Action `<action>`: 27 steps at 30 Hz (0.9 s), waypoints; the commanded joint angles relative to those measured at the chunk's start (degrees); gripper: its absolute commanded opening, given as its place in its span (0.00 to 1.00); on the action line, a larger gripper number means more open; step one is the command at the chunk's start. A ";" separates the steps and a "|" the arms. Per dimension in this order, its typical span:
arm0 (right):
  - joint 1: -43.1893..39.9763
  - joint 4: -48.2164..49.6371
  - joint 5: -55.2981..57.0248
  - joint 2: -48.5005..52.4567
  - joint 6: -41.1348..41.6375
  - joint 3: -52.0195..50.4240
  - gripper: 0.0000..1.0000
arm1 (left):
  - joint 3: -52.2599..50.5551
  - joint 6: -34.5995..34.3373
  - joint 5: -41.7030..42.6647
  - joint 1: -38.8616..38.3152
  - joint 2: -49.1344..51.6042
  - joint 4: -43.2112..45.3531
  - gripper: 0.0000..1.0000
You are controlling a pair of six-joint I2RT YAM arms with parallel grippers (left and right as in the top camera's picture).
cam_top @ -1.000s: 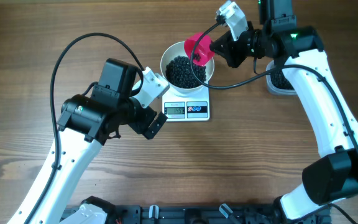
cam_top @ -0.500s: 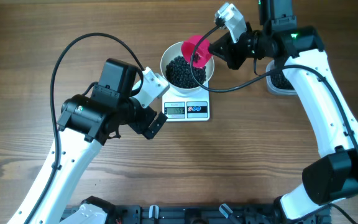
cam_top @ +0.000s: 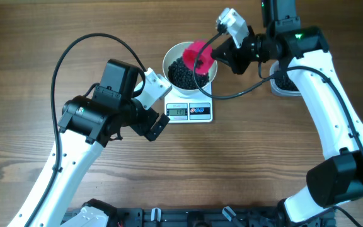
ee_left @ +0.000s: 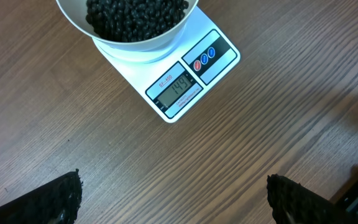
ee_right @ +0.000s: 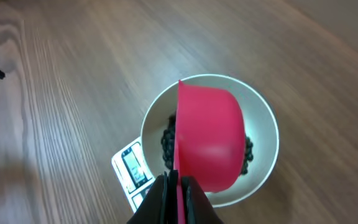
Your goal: Scoop item into bowl and weigh 150g on scale
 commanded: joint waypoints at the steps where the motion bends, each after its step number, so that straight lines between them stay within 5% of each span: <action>1: -0.09 0.83 1.55 -1.38 0.55 -0.09 0.04 | -0.35 1.16 0.74 0.37 -0.33 -0.02 1.00; 7: -0.09 -1.33 -3.72 -1.36 -6.84 -0.09 0.05 | -0.35 1.16 0.74 0.37 -0.31 -0.02 1.00; 13: -0.09 1.66 2.21 -1.31 -1.16 -0.09 0.04 | -0.35 1.16 0.72 0.37 -0.31 -0.02 1.00; 18: -0.09 -0.28 -1.05 -1.31 -5.16 -0.09 0.04 | -0.35 1.16 0.72 0.37 -0.31 -0.02 1.00; 20: -0.09 1.62 5.51 -1.20 0.46 -0.09 0.04 | -0.35 1.16 0.74 0.37 -0.31 -0.02 1.00; 27: 0.28 -1.79 -0.61 -1.18 -6.82 -0.09 0.04 | -0.35 1.16 0.74 0.37 -0.31 -0.04 1.00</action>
